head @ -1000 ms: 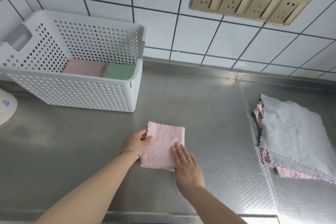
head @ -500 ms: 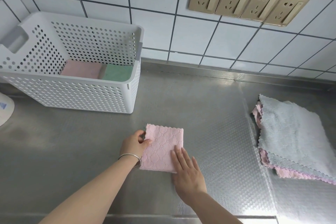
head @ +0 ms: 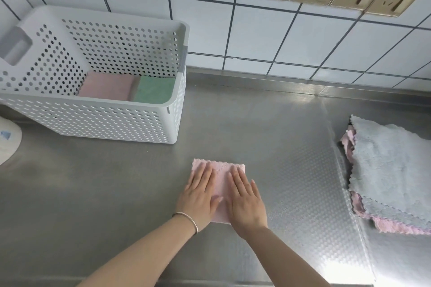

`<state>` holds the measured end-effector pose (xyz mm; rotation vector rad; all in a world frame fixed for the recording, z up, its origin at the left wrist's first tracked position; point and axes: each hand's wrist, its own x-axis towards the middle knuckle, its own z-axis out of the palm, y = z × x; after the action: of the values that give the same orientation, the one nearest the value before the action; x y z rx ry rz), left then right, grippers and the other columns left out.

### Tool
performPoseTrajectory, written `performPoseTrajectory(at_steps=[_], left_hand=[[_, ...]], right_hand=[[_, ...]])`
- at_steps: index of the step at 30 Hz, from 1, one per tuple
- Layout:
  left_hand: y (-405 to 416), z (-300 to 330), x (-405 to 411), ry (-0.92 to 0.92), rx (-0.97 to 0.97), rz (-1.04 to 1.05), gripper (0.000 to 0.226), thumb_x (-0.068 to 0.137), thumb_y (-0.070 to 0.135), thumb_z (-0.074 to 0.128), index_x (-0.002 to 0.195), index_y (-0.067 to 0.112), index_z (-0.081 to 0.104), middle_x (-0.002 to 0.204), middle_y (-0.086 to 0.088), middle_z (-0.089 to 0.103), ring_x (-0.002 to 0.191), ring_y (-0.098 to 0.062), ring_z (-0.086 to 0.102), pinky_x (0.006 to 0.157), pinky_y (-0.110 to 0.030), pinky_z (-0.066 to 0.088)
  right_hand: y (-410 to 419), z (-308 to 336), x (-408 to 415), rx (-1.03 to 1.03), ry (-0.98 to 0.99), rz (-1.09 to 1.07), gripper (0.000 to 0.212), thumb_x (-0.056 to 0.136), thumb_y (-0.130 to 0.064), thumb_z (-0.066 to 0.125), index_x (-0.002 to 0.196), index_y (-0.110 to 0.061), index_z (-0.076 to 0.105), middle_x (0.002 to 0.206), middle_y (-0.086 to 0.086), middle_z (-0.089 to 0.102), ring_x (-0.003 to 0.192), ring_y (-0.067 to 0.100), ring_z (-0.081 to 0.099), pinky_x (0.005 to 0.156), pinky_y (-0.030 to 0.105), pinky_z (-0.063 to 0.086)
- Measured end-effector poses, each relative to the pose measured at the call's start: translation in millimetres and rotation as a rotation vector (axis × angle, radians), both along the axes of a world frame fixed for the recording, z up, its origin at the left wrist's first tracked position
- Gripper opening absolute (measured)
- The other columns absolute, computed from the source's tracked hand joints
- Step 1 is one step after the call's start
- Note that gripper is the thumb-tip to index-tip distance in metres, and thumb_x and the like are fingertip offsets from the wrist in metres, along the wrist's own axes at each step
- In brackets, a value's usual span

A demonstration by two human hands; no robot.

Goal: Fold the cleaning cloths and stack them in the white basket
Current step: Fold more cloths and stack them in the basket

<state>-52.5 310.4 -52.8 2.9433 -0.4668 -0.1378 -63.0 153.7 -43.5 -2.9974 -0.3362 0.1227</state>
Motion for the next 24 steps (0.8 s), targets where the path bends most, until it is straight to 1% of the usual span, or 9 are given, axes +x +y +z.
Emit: performPoseTrajectory(at_steps=[2, 5, 8, 13, 19, 21, 22, 23, 24], left_hand=[[3.0, -1.6, -0.3, 0.013, 0.007, -0.006, 0.069, 0.086, 0.046, 0.033, 0.138, 0.001, 0.028, 0.146, -0.015, 0.037, 0.142, -0.024, 0.005, 0.111, -0.039, 0.013], [6.1, -1.5, 1.7, 0.027, -0.008, -0.022, 0.069, 0.087, 0.048, 0.031, 0.139, 0.003, 0.024, 0.147, -0.016, 0.034, 0.141, -0.025, 0.009, 0.111, -0.039, 0.014], [8.1, -1.0, -2.5, 0.036, -0.014, -0.031, 0.069, 0.087, 0.049, 0.031, 0.14, 0.004, 0.025, 0.149, -0.017, 0.028, 0.142, -0.026, 0.009, 0.111, -0.039, 0.014], [7.0, 1.4, -0.9, 0.095, 0.008, -0.026, 0.07, 0.085, 0.051, 0.033, 0.139, 0.007, 0.028, 0.148, -0.019, 0.03, 0.139, -0.032, 0.024, 0.109, -0.041, 0.018], [6.5, 5.4, 2.8, 0.168, -0.014, -0.035, 0.071, 0.082, 0.054, 0.035, 0.137, 0.01, 0.031, 0.145, -0.017, 0.037, 0.137, -0.029, 0.026, 0.11, -0.038, 0.015], [8.2, 9.7, 5.1, 0.201, -0.029, -0.029, 0.069, 0.086, 0.056, 0.03, 0.136, 0.01, 0.039, 0.144, -0.015, 0.04, 0.137, -0.026, 0.024, 0.11, -0.034, 0.011], [8.4, 14.4, 6.9, 0.194, -0.057, -0.024, 0.069, 0.09, 0.057, 0.023, 0.136, 0.01, 0.043, 0.145, -0.014, 0.038, 0.139, -0.022, 0.02, 0.111, -0.03, 0.007], [8.8, 21.1, 9.0, 0.161, -0.135, -0.005, 0.072, 0.093, 0.058, 0.015, 0.138, 0.01, 0.042, 0.149, -0.011, 0.032, 0.141, -0.016, 0.013, 0.112, -0.023, 0.002], [8.9, 28.4, 11.8, 0.133, -0.269, 0.054, 0.073, 0.092, 0.059, 0.016, 0.14, 0.01, 0.038, 0.153, -0.006, 0.024, 0.141, -0.009, 0.008, 0.111, -0.015, -0.001]], right_hand=[[0.9, -1.2, -0.2, -0.019, -0.005, -0.003, 0.058, 0.089, -0.035, 0.031, 0.14, -0.009, 0.031, 0.149, 0.005, 0.035, 0.144, 0.013, -0.005, 0.108, 0.04, 0.018], [1.2, -2.1, 1.1, -0.026, -0.007, -0.013, 0.056, 0.092, -0.036, 0.029, 0.141, -0.011, 0.031, 0.15, 0.002, 0.033, 0.144, 0.011, -0.006, 0.111, 0.037, 0.011], [1.8, -2.6, -2.0, -0.045, 0.02, -0.022, 0.056, 0.092, -0.038, 0.028, 0.143, -0.013, 0.031, 0.151, 0.001, 0.031, 0.145, 0.01, -0.004, 0.112, 0.036, 0.005], [3.0, 0.1, -1.3, -0.027, 0.043, -0.041, 0.057, 0.091, -0.039, 0.029, 0.142, -0.014, 0.032, 0.149, -0.001, 0.034, 0.145, 0.01, -0.003, 0.113, 0.037, 0.006], [5.4, 1.1, -0.4, -0.018, 0.074, -0.013, 0.058, 0.088, -0.039, 0.031, 0.139, -0.012, 0.033, 0.147, 0.001, 0.034, 0.145, 0.012, -0.002, 0.111, 0.039, 0.007], [8.1, 4.0, 3.1, -0.002, 0.112, -0.014, 0.059, 0.086, -0.038, 0.033, 0.138, -0.011, 0.037, 0.147, 0.003, 0.037, 0.144, 0.016, 0.011, 0.111, 0.039, 0.009], [7.6, 9.5, 4.6, -0.02, 0.13, -0.005, 0.06, 0.087, -0.037, 0.032, 0.14, -0.01, 0.038, 0.148, 0.003, 0.034, 0.142, 0.017, 0.018, 0.112, 0.039, 0.011], [7.4, 15.4, 7.1, -0.041, 0.13, 0.02, 0.061, 0.089, -0.036, 0.028, 0.144, -0.01, 0.033, 0.153, 0.001, 0.025, 0.142, 0.016, 0.018, 0.113, 0.037, 0.01], [5.5, 20.0, 10.6, -0.02, 0.148, 0.036, 0.063, 0.09, -0.036, 0.021, 0.148, -0.012, 0.023, 0.157, -0.002, 0.013, 0.143, 0.015, 0.014, 0.114, 0.035, 0.01]])
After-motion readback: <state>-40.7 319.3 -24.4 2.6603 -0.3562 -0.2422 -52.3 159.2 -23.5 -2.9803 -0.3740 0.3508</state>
